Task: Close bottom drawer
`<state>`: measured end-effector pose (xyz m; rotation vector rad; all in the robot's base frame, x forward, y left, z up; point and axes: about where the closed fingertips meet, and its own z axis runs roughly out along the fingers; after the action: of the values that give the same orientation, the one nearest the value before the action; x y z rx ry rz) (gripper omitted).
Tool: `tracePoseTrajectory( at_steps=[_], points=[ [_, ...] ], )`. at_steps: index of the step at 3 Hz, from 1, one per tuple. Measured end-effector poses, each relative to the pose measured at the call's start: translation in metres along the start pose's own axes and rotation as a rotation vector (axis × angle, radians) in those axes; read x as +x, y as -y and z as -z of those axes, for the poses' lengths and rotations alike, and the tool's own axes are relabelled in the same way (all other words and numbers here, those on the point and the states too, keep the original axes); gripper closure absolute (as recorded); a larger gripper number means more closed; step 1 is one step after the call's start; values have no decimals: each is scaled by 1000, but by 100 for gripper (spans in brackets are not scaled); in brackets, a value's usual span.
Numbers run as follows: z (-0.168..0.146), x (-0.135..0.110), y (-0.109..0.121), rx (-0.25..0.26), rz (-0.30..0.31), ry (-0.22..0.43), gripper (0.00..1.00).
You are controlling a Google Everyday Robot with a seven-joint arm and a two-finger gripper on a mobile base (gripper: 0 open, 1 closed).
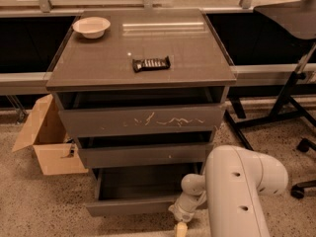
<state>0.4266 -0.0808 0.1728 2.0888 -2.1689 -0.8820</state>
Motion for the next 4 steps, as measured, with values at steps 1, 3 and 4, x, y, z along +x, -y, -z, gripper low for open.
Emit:
tracePoseTrajectory(
  at_steps=[1, 3, 4],
  points=[
    [8, 5, 3, 29, 15, 18, 18],
    [35, 18, 33, 162, 23, -9, 65],
    [52, 23, 62, 305, 18, -57, 96]
  ],
)
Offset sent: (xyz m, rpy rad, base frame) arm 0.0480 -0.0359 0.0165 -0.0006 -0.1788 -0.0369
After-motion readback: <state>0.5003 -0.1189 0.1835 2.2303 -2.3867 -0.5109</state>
